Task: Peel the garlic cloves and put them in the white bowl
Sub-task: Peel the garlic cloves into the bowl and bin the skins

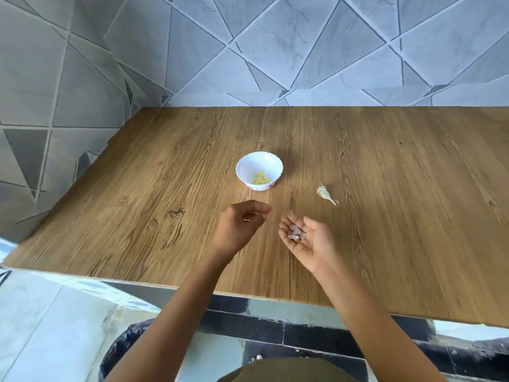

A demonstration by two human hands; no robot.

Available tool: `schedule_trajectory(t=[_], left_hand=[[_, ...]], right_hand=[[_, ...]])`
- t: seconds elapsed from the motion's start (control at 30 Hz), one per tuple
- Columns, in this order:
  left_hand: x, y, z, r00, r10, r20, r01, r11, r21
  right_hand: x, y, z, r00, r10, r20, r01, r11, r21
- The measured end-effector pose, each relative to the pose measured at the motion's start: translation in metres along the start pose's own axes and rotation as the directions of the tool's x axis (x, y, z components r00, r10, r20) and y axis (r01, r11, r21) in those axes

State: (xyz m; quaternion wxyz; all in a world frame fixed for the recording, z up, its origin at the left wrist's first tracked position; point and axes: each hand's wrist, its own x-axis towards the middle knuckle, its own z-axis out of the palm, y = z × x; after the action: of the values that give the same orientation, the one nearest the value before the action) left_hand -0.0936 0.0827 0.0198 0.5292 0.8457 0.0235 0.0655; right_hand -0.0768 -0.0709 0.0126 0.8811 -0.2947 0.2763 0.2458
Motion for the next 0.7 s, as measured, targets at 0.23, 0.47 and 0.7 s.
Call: schedule_trajectory(t=[0.23, 0.47, 0.7], left_hand=[[-0.058, -0.026, -0.046, 0.890, -0.276, -0.364, 0.268, 0.961, -0.074], [-0.142, -0.039, -0.076, 0.655, -0.385, -0.650, 0.371, 0.914, -0.167], [-0.241, -0.078, -0.114, 0.352, -0.490, -0.798, 0.536, 0.804, -0.257]], right_hand=[[0.006, 0.025, 0.027, 0.977, 0.193, 0.085, -0.167, 0.954, -0.250], [0.007, 0.091, 0.071, 0.850, 0.491, 0.192, -0.351, 0.798, -0.490], [-0.011, 0.220, 0.098, 0.692, 0.710, 0.130, -0.440, 0.558, -0.704]])
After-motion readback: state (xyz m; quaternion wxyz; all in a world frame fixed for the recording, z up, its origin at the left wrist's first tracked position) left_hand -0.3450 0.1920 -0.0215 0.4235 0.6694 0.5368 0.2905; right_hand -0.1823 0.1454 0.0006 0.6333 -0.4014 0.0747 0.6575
